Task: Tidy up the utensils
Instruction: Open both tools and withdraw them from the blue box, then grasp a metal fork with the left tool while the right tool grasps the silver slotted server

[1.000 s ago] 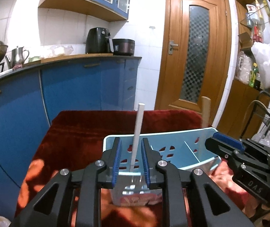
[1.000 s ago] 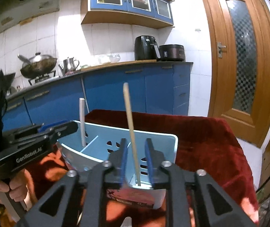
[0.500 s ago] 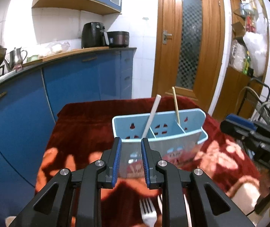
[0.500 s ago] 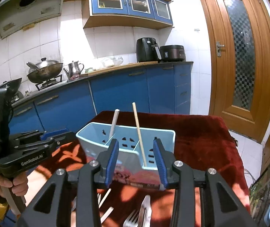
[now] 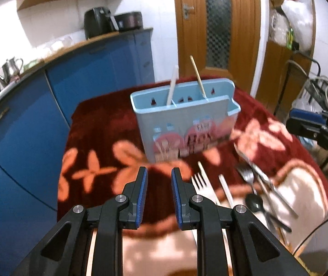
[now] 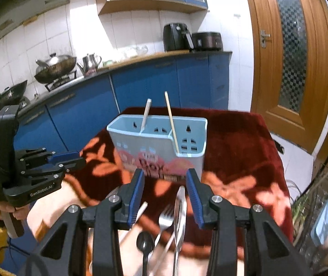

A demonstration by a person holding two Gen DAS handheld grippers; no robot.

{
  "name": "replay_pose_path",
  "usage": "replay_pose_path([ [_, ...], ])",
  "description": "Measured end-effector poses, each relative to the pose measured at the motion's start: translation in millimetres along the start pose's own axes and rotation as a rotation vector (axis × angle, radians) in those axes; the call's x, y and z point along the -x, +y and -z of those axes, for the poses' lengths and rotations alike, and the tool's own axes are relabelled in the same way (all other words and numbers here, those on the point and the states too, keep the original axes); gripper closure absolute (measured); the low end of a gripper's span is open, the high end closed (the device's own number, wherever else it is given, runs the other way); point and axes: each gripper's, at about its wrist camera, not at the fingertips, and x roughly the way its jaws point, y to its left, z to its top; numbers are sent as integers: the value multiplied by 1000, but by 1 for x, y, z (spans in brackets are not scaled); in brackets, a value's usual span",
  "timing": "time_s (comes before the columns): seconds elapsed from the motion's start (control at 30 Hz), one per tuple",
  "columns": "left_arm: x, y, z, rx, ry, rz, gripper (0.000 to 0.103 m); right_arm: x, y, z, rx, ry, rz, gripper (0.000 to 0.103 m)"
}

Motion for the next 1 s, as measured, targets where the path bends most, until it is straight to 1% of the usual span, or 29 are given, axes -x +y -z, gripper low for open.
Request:
replay_pose_path([
  [0.13,-3,-1,10,-8,63,21,82,3,-1,8,-12,62,5,62],
  [0.3,-16,1,23,3,161,33,82,-5,-3,20,-30,180,14,62],
  [0.43,-26,3,29,14,217,53,82,-14,-5,32,-29,261,26,62],
  [0.53,-34,1,34,27,265,82,82,-19,-7,36,-27,298,34,62],
  [0.63,-41,-2,37,43,312,123,82,-26,-11,41,-44,343,19,62],
  [0.7,-46,-4,37,51,330,141,82,-31,-13,43,-48,374,16,62],
  [0.8,-54,-6,38,73,364,158,82,-40,-15,47,-49,422,35,62],
  [1.0,-66,-13,38,83,395,186,82,-56,-18,54,-68,506,8,64],
])
